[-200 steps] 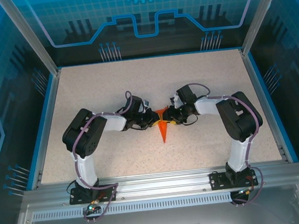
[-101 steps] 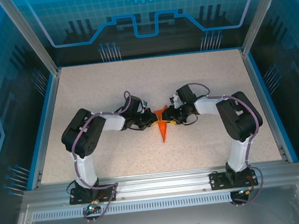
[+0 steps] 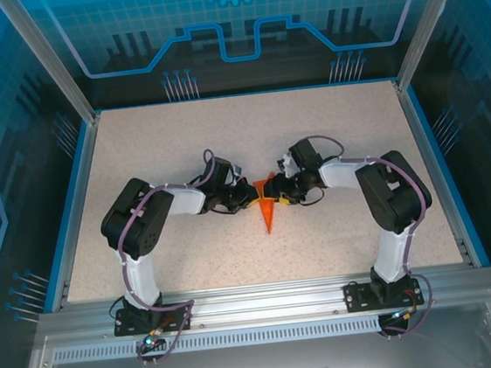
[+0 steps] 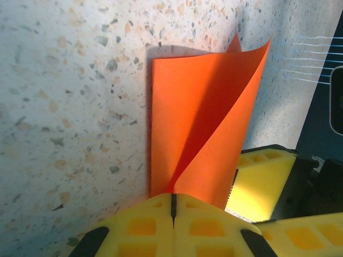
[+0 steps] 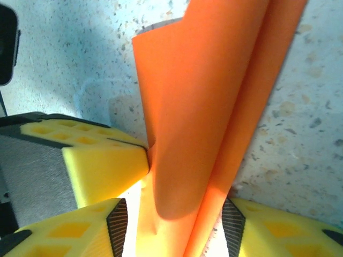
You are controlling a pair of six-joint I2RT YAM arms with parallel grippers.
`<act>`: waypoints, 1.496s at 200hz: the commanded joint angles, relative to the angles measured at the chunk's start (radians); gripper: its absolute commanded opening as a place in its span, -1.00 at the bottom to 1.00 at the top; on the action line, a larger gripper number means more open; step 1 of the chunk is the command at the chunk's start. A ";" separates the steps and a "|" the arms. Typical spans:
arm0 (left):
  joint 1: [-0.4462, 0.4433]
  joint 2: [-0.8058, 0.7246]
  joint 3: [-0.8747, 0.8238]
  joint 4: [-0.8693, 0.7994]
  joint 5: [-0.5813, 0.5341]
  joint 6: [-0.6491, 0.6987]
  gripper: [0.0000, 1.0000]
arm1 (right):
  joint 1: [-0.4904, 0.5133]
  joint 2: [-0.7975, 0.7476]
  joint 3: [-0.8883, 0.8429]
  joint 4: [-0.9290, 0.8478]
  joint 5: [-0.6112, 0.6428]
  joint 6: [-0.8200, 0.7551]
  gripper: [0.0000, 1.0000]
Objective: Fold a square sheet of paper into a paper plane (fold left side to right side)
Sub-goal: Fold the wing for the fifth time at the center of the table.
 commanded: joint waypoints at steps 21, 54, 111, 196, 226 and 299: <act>0.011 0.025 -0.002 -0.007 -0.003 0.018 -0.93 | -0.016 -0.093 -0.041 -0.086 0.079 -0.057 0.12; 0.011 0.016 -0.012 -0.014 -0.012 0.024 -0.95 | -0.021 -0.150 -0.066 -0.042 0.024 -0.039 -0.07; 0.012 0.007 -0.020 -0.020 -0.025 0.025 -0.96 | 0.019 -0.092 -0.016 0.044 -0.035 0.015 -0.24; 0.012 -0.005 -0.041 -0.022 -0.042 0.027 -1.00 | 0.041 -0.005 0.015 0.062 -0.021 0.012 -0.25; 0.012 -0.015 -0.055 -0.027 -0.058 0.028 -1.00 | 0.042 0.010 0.017 0.059 -0.019 0.007 -0.25; 0.011 -0.018 -0.054 -0.045 -0.075 0.033 -1.00 | 0.045 0.040 0.034 0.007 0.011 -0.020 -0.24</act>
